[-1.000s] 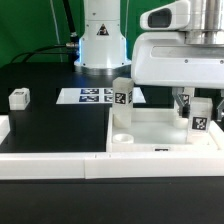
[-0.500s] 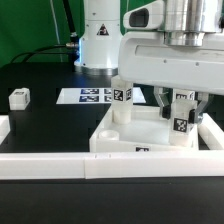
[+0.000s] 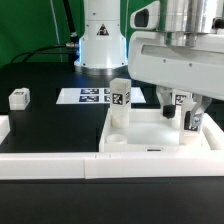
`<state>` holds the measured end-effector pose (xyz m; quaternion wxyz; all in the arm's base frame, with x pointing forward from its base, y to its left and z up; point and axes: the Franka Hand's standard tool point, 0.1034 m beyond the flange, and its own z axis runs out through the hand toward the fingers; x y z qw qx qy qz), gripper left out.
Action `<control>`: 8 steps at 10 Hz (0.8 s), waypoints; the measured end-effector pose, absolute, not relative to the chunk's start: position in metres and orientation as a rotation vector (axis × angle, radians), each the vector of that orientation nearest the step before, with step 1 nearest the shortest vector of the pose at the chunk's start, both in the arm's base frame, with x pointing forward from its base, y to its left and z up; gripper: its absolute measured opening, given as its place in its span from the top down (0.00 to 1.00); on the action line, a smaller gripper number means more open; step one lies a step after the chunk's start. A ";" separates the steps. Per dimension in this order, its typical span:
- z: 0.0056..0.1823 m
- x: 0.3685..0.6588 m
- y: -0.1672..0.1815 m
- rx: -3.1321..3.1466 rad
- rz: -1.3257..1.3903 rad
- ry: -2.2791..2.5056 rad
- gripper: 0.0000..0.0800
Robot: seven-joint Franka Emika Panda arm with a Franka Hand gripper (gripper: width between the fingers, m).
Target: Assemble square table
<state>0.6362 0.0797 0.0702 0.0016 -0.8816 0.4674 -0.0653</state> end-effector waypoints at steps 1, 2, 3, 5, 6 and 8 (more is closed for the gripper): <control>0.070 0.636 0.080 -2.767 -0.205 1.467 0.38; 0.070 0.636 0.080 -2.767 -0.205 1.467 0.38; 0.070 0.636 0.080 -2.767 -0.205 1.467 0.23; 0.070 0.636 0.080 -2.767 -0.205 1.467 0.19; 0.070 0.636 0.080 -2.767 -0.205 1.467 0.19; 0.070 0.636 0.080 -2.767 -0.205 1.467 0.19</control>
Offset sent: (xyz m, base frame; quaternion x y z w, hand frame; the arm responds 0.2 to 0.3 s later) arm 0.0000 0.0000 0.0000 0.0000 0.0000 0.0000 1.0000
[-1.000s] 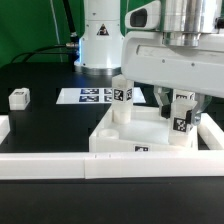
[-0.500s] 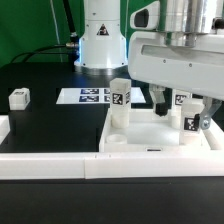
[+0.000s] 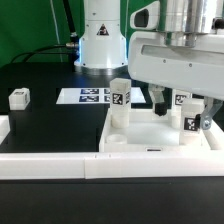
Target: Assemble square table
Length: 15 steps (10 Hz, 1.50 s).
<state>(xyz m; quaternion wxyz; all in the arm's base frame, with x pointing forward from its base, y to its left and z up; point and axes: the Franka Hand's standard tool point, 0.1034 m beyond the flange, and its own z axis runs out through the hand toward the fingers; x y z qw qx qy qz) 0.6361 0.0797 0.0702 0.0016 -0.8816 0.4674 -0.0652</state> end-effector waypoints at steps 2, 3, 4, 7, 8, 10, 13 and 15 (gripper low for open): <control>0.070 0.636 0.080 -2.767 -0.205 1.467 0.19; 0.070 0.636 0.080 -2.767 -0.205 1.467 0.19; 0.070 0.636 0.080 -2.767 -0.205 1.467 0.19; 0.104 0.632 0.064 -2.789 -0.258 1.314 0.19; 0.121 0.625 0.060 -2.803 -0.259 1.247 0.19; 0.139 0.612 0.049 -2.877 -0.266 1.041 0.19; 0.137 0.613 0.048 -2.978 -0.274 0.783 0.19; 0.136 0.612 0.047 -3.028 -0.278 0.617 0.19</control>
Offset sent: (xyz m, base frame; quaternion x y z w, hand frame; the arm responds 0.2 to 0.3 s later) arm 0.0000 0.0000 0.0000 0.0000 0.0000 0.0000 1.0000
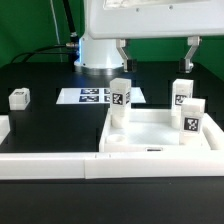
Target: Assemble square table
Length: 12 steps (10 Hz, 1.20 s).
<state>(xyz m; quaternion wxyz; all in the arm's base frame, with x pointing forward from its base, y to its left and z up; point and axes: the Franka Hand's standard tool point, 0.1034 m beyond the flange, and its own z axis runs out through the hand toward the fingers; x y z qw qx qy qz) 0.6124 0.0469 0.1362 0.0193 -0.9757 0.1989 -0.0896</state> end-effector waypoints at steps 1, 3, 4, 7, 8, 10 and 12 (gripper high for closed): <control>0.137 0.611 0.043 -3.069 -0.298 0.439 0.19; 0.138 0.576 0.013 -3.116 -0.353 0.073 0.19; 0.136 0.557 -0.009 -3.134 -0.360 -0.123 0.19; 0.120 0.519 -0.081 -3.159 -0.328 -0.578 0.19; 0.119 0.519 -0.090 -3.157 -0.330 -0.638 0.19; 0.117 0.518 -0.082 -3.156 -0.308 -0.588 0.19; 0.116 0.515 -0.085 -3.158 -0.298 -0.570 0.19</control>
Offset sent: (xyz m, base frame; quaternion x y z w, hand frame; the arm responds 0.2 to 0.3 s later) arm -0.0760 -0.0562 -0.0047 0.0486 0.0164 -0.2656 0.9627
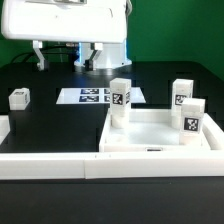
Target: Assemble square table
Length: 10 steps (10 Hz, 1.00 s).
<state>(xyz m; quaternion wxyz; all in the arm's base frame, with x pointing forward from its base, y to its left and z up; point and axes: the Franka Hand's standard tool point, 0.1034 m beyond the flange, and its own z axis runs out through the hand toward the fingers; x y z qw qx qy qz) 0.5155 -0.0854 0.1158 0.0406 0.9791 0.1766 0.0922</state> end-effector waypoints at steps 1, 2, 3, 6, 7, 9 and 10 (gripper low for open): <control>0.109 0.503 -0.092 3.036 0.218 0.470 0.19; 0.101 0.485 -0.107 3.054 0.160 0.416 0.19; 0.093 0.470 -0.120 3.072 0.082 0.381 0.19; 0.076 0.437 -0.175 3.100 -0.147 0.222 0.19; 0.075 0.437 -0.173 3.103 -0.222 0.216 0.19; 0.073 0.437 -0.167 3.104 -0.389 0.212 0.19; 0.072 0.439 -0.165 3.105 -0.450 0.211 0.19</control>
Offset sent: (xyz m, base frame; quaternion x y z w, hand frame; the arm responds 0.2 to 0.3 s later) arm -0.0704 -0.0727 -0.0376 0.0258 -0.1001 0.0354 0.9940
